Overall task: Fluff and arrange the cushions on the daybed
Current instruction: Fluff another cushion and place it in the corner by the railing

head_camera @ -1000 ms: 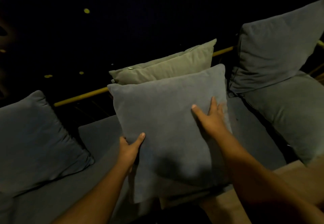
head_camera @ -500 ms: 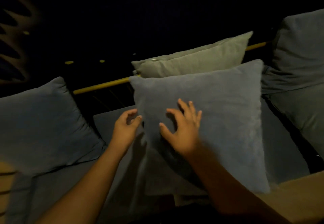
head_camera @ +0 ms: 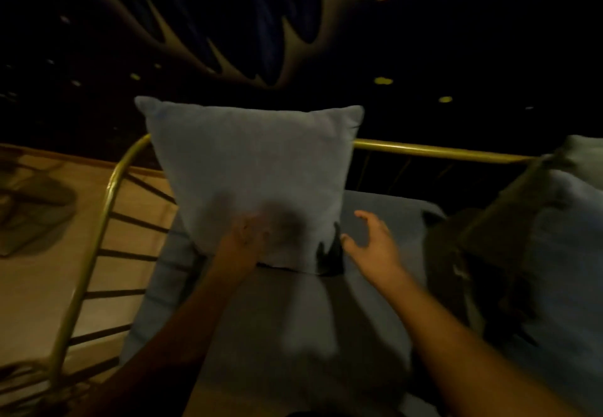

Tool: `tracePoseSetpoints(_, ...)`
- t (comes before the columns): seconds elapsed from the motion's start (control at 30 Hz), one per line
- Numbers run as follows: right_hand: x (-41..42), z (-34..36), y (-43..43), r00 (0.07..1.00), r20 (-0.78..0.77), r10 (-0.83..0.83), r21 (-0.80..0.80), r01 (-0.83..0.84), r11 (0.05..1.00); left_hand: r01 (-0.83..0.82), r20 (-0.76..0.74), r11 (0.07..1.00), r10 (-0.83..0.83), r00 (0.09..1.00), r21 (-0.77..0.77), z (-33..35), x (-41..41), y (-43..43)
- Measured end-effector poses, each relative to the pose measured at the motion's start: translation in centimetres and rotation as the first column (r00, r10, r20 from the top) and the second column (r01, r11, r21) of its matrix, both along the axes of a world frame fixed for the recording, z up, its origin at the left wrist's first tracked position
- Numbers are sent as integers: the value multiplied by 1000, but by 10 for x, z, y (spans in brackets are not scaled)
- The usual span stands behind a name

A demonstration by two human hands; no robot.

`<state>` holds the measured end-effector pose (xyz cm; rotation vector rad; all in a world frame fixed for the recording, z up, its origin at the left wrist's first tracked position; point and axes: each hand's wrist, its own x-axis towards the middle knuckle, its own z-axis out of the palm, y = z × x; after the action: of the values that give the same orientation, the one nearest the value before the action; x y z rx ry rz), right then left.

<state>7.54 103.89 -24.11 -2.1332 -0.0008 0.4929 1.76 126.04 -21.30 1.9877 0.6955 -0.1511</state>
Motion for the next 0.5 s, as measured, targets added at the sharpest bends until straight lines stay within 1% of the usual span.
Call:
tracePoseSetpoints(0.03, 9, -5, 20, 999, -25, -26, 25, 26, 999, -25, -1, 1000, 25, 1000, 8, -4, 3, 24)
tracePoseSetpoints(0.13, 36, -21, 67, 989, -78, -126, 161, 137, 977, -168, 110, 986, 168, 980, -5, -23, 17, 90)
tracePoseSetpoints(0.23, 57, -42, 93, 971, -77, -228, 217, 239, 946, -288, 86, 957, 290, 953, -37, -49, 31, 144)
tracePoseSetpoints(0.3, 63, -55, 102, 953, -116, -280, 240, 300, 923, -365, 46, 926, 370, 928, -92, -65, 43, 171)
tracePoseSetpoints(0.4, 63, -71, 108, 935, -193, -297, 260, 341, 904, -373, -1, 905, 381, 925, -207, -86, 52, 200)
tracePoseSetpoints(0.5, 58, -83, 109, 931, -220, -292, 263, 344, 901, -365, -42, 900, 366, 930, -238, -102, 55, 207)
